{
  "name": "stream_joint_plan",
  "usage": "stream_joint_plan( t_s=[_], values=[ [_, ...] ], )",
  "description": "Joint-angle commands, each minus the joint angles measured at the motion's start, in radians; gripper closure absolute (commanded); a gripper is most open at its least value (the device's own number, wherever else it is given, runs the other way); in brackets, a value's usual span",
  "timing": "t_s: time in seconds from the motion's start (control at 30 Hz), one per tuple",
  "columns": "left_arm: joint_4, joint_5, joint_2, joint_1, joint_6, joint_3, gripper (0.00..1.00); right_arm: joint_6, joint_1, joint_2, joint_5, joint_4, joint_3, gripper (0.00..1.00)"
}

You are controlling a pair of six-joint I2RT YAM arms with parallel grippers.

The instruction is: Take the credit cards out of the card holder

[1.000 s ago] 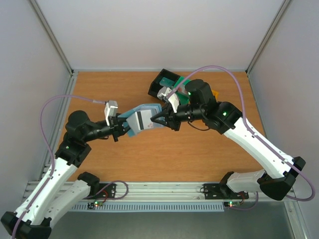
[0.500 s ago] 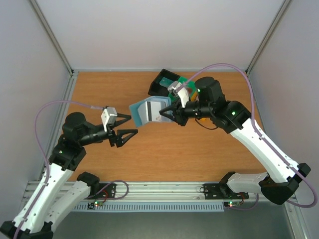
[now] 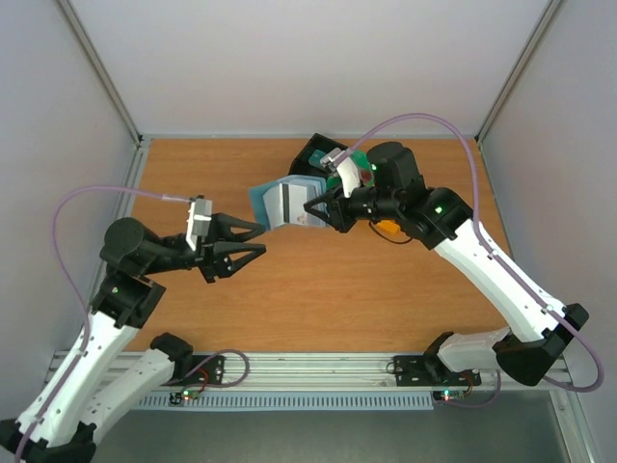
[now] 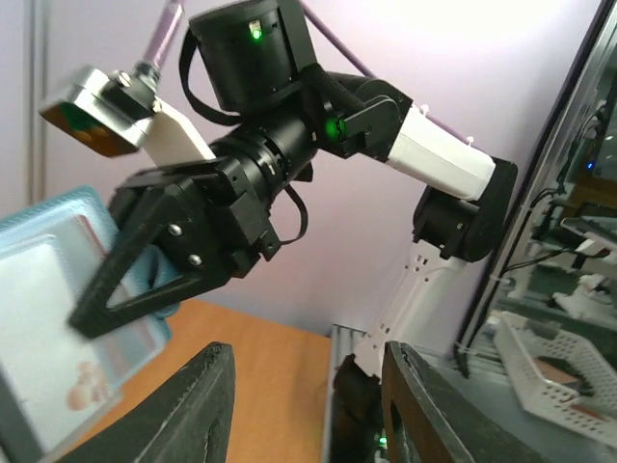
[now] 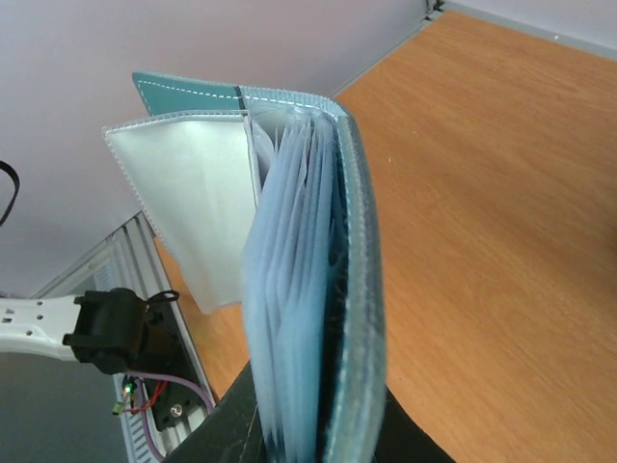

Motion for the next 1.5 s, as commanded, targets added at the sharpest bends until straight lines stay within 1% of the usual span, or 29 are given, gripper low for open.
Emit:
stream_joint_plan(
  t_s=[0.0, 0.07, 0.13, 0.2, 0.23, 0.3, 0.4, 0.47, 0.63, 0.8, 0.97, 1.13, 1.2, 1.3, 1.43, 1.47],
  values=[
    [0.095, -0.055, 0.071, -0.066, -0.204, 0.016, 0.57, 0.020, 0.018, 0.029, -0.020, 0.069, 0.045, 0.99],
    [0.026, -0.117, 0.088, -0.107, -0.188, 0.021, 0.59, 0.016, 0.021, 0.039, -0.047, 0.073, 0.049, 0.99],
    [0.008, -0.137, 0.091, -0.145, -0.185, 0.023, 0.58, 0.014, 0.022, 0.048, -0.060, 0.075, 0.050, 0.99],
    [-0.005, -0.165, 0.093, -0.158, -0.172, 0.025, 0.55, 0.005, 0.022, 0.053, -0.068, 0.066, 0.056, 0.99],
    [-0.049, -0.196, 0.092, -0.160, -0.157, 0.025, 0.54, -0.002, 0.022, 0.054, -0.077, 0.063, 0.058, 0.99],
    [-0.142, -0.302, 0.080, -0.160, -0.088, 0.026, 0.53, -0.017, 0.022, 0.052, -0.106, 0.062, 0.058, 0.99],
    [-0.261, -0.470, 0.054, -0.150, 0.040, 0.020, 0.59, -0.046, 0.022, 0.035, -0.141, 0.050, 0.056, 0.99],
    [-0.298, -0.491, 0.037, -0.135, 0.089, 0.011, 0.60, -0.071, 0.021, 0.021, -0.184, 0.042, 0.051, 0.99],
    [-0.290, -0.426, 0.012, -0.099, 0.141, -0.004, 0.61, -0.124, 0.021, -0.019, -0.377, 0.063, 0.022, 0.99],
    [-0.244, -0.299, 0.003, -0.077, 0.144, -0.014, 0.64, -0.169, 0.022, -0.042, -0.412, 0.047, 0.008, 0.99],
    [-0.149, -0.174, 0.010, -0.074, 0.105, -0.035, 0.64, -0.188, 0.029, -0.034, -0.481, 0.051, 0.008, 0.99],
    [-0.138, -0.210, 0.025, -0.070, 0.089, -0.031, 0.64, -0.254, 0.068, -0.031, -0.521, 0.018, 0.021, 0.99],
    [-0.126, -0.179, 0.023, -0.068, 0.090, -0.029, 0.68, -0.263, 0.069, -0.035, -0.525, 0.013, 0.020, 0.99],
    [-0.090, -0.093, 0.017, -0.068, 0.085, -0.034, 0.84, -0.269, 0.070, -0.035, -0.520, 0.005, 0.023, 0.99],
    [-0.054, -0.018, 0.012, -0.064, 0.051, -0.036, 0.94, -0.279, 0.070, -0.032, -0.514, -0.005, 0.024, 0.99],
    [-0.029, 0.013, 0.011, -0.063, 0.033, -0.038, 0.97, -0.280, 0.069, -0.033, -0.512, -0.008, 0.025, 0.99]
  ],
)
